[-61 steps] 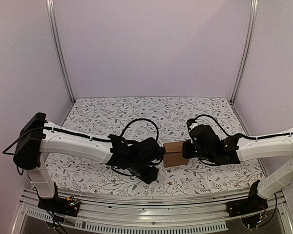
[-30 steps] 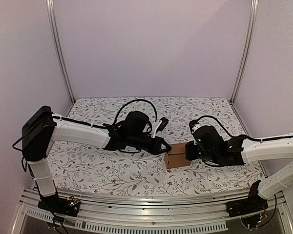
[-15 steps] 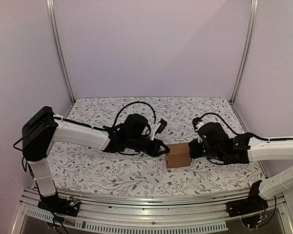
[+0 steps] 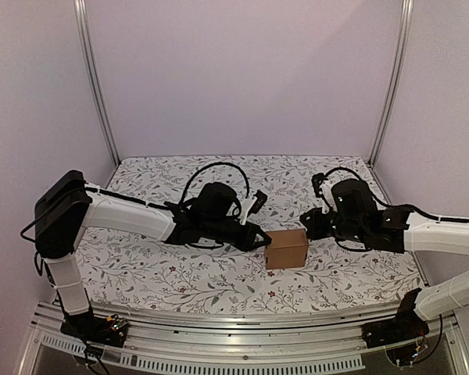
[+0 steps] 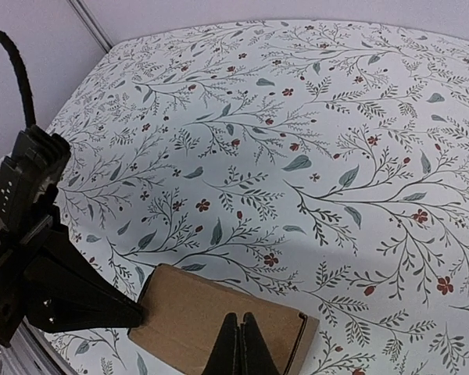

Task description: Fold the paper box

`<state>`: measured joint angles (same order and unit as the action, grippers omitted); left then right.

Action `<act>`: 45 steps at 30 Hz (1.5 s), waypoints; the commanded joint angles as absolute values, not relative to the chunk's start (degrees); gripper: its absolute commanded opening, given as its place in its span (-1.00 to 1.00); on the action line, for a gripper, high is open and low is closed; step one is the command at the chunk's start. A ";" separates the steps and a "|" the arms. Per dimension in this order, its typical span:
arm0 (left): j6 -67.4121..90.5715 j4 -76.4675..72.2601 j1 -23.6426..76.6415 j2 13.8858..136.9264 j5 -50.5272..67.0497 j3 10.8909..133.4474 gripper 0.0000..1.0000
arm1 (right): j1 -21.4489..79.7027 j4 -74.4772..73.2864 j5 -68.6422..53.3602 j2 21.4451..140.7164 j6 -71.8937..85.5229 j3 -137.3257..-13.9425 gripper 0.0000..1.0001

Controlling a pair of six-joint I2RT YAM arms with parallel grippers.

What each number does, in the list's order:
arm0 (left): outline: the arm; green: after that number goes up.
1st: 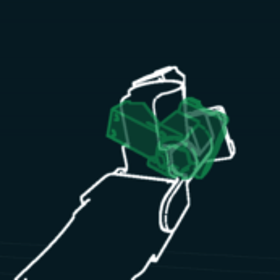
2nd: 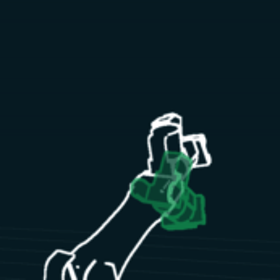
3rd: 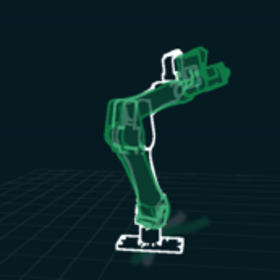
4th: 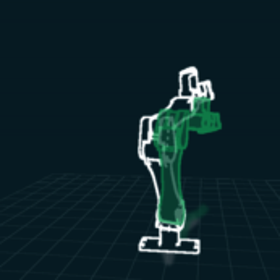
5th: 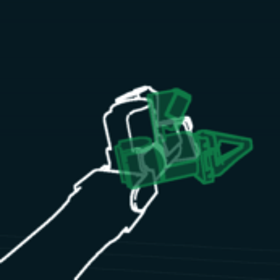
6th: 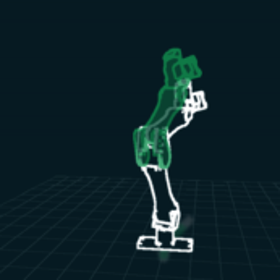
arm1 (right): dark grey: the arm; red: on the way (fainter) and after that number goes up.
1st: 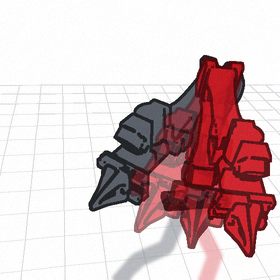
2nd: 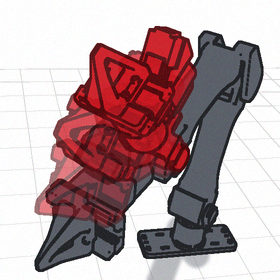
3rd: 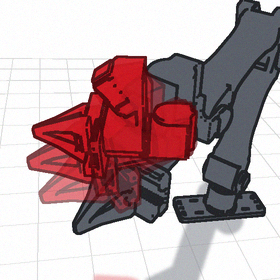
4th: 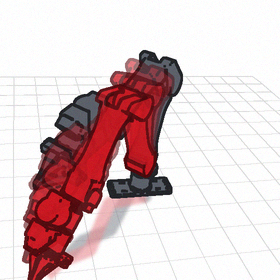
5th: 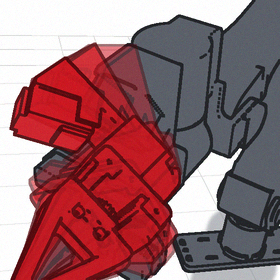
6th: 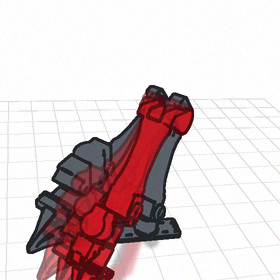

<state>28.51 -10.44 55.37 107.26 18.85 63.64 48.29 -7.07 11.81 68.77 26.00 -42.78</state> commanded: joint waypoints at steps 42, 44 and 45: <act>23.39 13.92 53.01 104.99 5.42 77.03 -0.87 | 48.05 -20.55 10.71 60.91 31.81 -32.80 -1.00; 23.50 13.82 52.71 107.51 5.90 78.64 -0.93 | 48.25 -18.48 8.71 61.91 34.51 -31.12 -1.00; 23.43 13.79 52.61 108.83 6.25 79.37 -0.95 | 48.58 -17.11 7.90 62.45 35.73 -30.30 -1.00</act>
